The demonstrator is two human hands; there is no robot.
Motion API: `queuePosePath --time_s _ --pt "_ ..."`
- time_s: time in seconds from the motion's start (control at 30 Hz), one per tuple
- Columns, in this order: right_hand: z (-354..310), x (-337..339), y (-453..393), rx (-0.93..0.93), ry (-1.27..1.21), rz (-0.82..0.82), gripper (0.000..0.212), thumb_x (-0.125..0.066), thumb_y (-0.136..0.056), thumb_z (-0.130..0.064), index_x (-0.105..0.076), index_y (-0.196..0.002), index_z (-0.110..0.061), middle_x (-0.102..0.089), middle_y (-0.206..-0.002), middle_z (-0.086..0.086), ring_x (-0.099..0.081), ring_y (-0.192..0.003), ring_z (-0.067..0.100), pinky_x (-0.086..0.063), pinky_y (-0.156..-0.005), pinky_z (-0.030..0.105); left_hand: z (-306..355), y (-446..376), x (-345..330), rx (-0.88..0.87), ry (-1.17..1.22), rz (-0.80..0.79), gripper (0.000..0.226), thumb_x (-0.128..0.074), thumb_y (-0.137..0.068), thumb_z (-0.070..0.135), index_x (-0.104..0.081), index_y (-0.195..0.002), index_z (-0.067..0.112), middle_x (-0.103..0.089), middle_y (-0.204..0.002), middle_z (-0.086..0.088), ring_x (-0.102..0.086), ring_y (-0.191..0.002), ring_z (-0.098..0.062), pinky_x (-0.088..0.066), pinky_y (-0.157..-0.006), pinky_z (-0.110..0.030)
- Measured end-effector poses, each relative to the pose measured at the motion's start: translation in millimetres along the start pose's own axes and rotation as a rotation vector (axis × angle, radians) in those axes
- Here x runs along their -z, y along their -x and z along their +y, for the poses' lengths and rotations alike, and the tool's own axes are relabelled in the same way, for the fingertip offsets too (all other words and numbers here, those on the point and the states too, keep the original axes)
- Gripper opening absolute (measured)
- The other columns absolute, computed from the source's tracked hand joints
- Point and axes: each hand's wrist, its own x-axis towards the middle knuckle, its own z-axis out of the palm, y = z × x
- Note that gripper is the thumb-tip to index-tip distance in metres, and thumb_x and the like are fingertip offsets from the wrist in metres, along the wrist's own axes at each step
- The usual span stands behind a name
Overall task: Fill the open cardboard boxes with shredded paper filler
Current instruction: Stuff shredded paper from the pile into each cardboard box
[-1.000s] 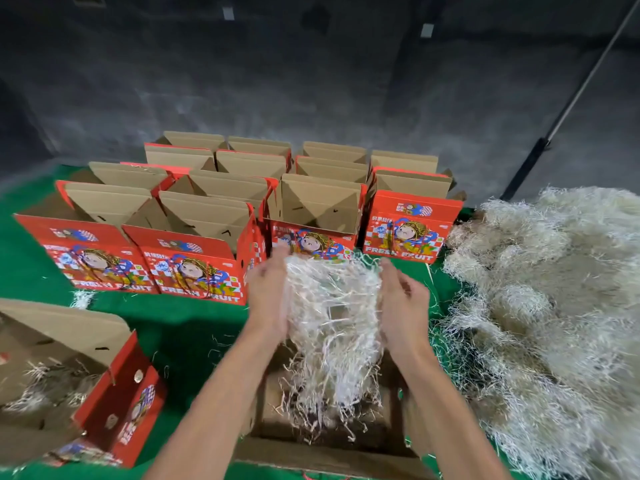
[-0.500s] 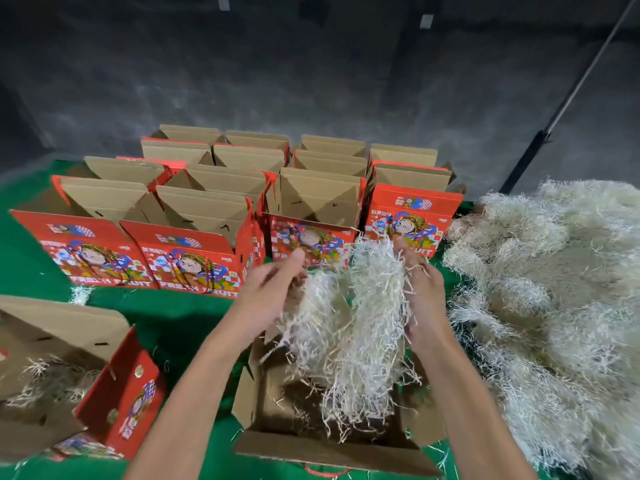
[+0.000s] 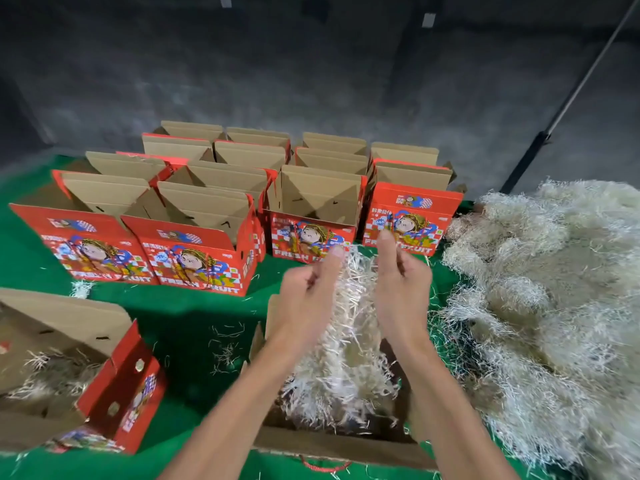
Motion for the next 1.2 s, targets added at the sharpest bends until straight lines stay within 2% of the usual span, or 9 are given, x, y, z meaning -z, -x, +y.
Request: queuePosePath --time_s 0.27,0.3,0.43,0.5,0.67,0.83,0.97,1.13,1.2 --pt "7 24 -9 -0.083 0.016 -0.048 0.063 -0.045 -0.091 -0.075 -0.046 -0.069 -0.016 -0.038 -0.054 0.0 -0.032 -0.049 0.018 -0.016 -0.052 0.021 -5 -24 27 0.406 0.234 0.09 0.044 -0.057 -0.072 0.085 -0.051 -0.09 0.045 -0.049 -0.078 0.021 -0.043 -0.071 -0.002 -0.037 -0.072 -0.033" --pt "8 16 -2 -0.08 0.033 -0.108 0.072 -0.041 -0.089 -0.079 -0.052 -0.082 -0.008 -0.047 -0.062 0.004 -0.042 -0.053 0.018 -0.027 -0.083 0.028 -3 -23 20 0.397 0.233 0.069 0.041 -0.054 -0.074 0.085 -0.052 -0.096 0.051 -0.047 -0.075 0.026 -0.041 -0.07 0.002 -0.037 -0.073 -0.033" --pt "18 -18 22 -0.023 0.178 -0.185 0.055 -0.039 -0.095 -0.072 -0.055 -0.079 -0.022 -0.058 -0.067 -0.01 -0.052 -0.056 0.002 -0.038 -0.056 0.0 0 -14 -2 0.398 0.179 0.004 0.056 -0.043 -0.068 0.096 -0.055 -0.103 0.053 -0.056 -0.089 0.026 -0.056 -0.089 0.006 -0.044 -0.095 -0.041" --pt "22 -20 20 0.029 0.245 -0.143 0.051 -0.047 -0.098 -0.061 -0.044 -0.063 -0.023 -0.052 -0.055 -0.014 -0.04 -0.045 0.003 -0.035 -0.049 0.008 -3 -12 -2 0.428 0.062 -0.029 0.072 -0.045 -0.057 0.101 -0.055 -0.11 0.053 -0.057 -0.112 0.019 -0.053 -0.116 -0.01 -0.041 -0.103 -0.048" --pt "28 14 -1 -0.097 0.084 -0.131 0.051 -0.061 -0.095 -0.047 -0.045 -0.051 -0.026 -0.038 -0.046 -0.012 -0.031 -0.042 0.01 -0.032 -0.046 0.028 -6 -28 32 0.405 0.124 0.004 0.058 -0.063 -0.067 0.083 -0.058 -0.084 0.028 -0.054 -0.074 0.016 -0.048 -0.056 0.002 -0.04 -0.097 -0.046" --pt "24 67 -29 -0.229 -0.088 0.094 0.056 -0.06 -0.09 -0.065 -0.067 -0.083 -0.009 -0.07 -0.082 0.02 -0.069 -0.071 0.036 -0.055 -0.071 0.057 -7 -50 79 0.462 0.295 0.265 0.06 -0.066 -0.075 0.073 -0.056 -0.11 0.024 -0.056 -0.076 0.006 -0.05 -0.081 -0.015 -0.041 -0.096 -0.049" --pt "20 57 -17 -0.247 -0.014 -0.151 0.067 -0.05 -0.086 -0.078 -0.058 -0.087 -0.012 -0.048 -0.05 0.005 -0.042 -0.04 0.019 -0.024 -0.06 0.034 -14 -38 57 0.456 0.207 -0.05 0.087 -0.055 -0.073 0.085 -0.051 -0.132 0.022 -0.067 -0.097 -0.001 -0.064 -0.092 -0.024 -0.047 -0.094 -0.039" --pt "6 28 -11 -0.269 -0.222 -0.259 0.058 -0.058 -0.095 -0.056 -0.061 -0.107 0.001 -0.064 -0.092 0.025 -0.059 -0.082 0.04 -0.047 -0.086 0.055 -26 -13 22 0.225 -0.208 -0.455 0.038 -0.047 -0.073 0.089 -0.054 -0.103 0.067 -0.059 -0.103 0.026 -0.057 -0.086 0.006 -0.049 -0.071 -0.02" --pt "1 25 -13 -0.287 -0.243 -0.241 0.044 -0.057 -0.096 -0.057 -0.073 -0.104 -0.017 -0.066 -0.107 0.026 -0.062 -0.097 0.045 -0.047 -0.093 0.061 -39 -9 19 0.22 -0.387 -0.665 0.072 -0.058 -0.062 0.091 -0.054 -0.122 0.052 -0.064 -0.105 0.011 -0.063 -0.086 -0.002 -0.056 -0.069 -0.022"
